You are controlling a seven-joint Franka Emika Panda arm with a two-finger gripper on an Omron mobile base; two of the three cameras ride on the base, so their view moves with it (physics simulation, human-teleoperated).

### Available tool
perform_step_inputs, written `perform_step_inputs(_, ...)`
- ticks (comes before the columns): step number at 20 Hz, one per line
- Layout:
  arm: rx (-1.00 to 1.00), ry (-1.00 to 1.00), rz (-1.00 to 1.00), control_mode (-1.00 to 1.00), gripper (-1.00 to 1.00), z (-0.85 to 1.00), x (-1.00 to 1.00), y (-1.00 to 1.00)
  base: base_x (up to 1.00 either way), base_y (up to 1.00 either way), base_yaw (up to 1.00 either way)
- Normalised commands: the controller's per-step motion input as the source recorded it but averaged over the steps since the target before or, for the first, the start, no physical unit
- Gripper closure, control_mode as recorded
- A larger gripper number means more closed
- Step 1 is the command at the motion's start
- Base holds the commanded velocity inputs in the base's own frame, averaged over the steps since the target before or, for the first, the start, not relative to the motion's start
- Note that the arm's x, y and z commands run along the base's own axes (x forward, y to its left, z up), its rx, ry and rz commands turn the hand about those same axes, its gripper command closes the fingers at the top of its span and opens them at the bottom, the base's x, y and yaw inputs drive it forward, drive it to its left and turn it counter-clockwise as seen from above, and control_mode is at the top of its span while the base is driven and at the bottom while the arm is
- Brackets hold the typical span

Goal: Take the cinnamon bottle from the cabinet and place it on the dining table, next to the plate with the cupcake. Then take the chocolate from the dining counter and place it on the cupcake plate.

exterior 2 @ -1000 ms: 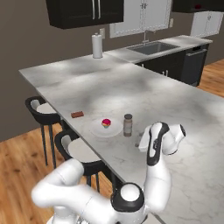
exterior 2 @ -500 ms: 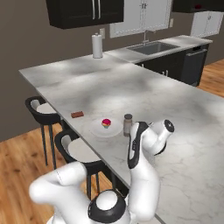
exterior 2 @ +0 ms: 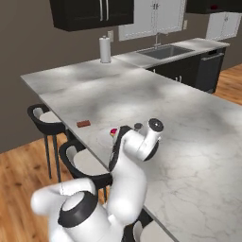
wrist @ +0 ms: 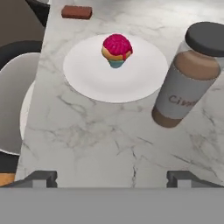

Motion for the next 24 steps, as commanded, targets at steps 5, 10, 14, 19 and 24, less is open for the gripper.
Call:
perform_step_inputs(5, -0.08, 0.10, -0.28, -1.00, -1.00, 0.38, -0.20, 0.42, 0.00, 0.00, 0.00)
perform_step_inputs(10, 0.00, 0.17, -0.36, -1.00, -1.00, 0.26, -0.10, 0.49, 0.00, 0.00, 0.00)
perform_step_inputs(14, 0.00, 0.11, -0.31, -1.00, -1.00, 0.21, -0.08, 0.56, 0.00, 0.00, 0.00)
perform_step_inputs(19, 0.00, 0.09, -0.31, -1.00, -1.00, 0.18, -0.03, 0.58, 0.00, 0.00, 0.00)
perform_step_inputs(24, 0.00, 0.05, -0.20, -1.00, -1.00, 0.14, 0.02, 0.66, 0.00, 0.00, 0.00)
